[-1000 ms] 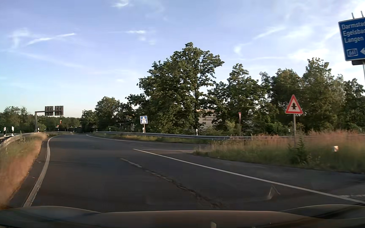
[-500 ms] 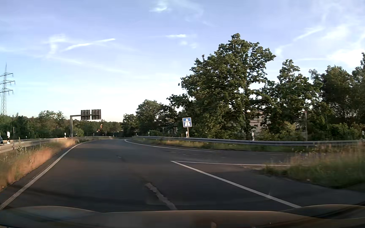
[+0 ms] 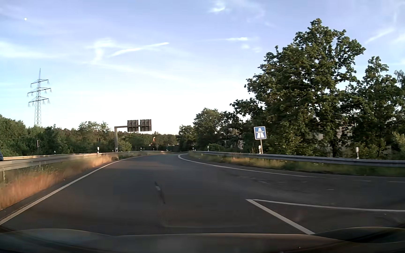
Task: Follow the waypoints while adhering to traffic rules and regulations
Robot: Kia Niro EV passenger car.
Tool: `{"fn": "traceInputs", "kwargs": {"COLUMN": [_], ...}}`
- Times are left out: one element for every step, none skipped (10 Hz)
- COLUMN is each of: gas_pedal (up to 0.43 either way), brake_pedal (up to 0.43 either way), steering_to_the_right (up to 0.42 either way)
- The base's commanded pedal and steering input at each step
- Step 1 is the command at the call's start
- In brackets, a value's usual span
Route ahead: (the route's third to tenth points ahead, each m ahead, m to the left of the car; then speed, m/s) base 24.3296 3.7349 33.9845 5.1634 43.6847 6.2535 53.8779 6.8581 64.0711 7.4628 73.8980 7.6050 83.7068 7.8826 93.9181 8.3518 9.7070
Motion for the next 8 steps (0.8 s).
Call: {"fn": "traceInputs", "kwargs": {"gas_pedal": [0.189, 0.189, 0.189, 0.189, 0.189, 0.189, 0.197, 0.22], "brake_pedal": [0.0, 0.0, 0.0, 0.0, 0.0, 0.0, 0.0, 0.0], "steering_to_the_right": [-0.12, -0.111, -0.1, -0.092, -0.082, -0.069, -0.056, -0.044]}}
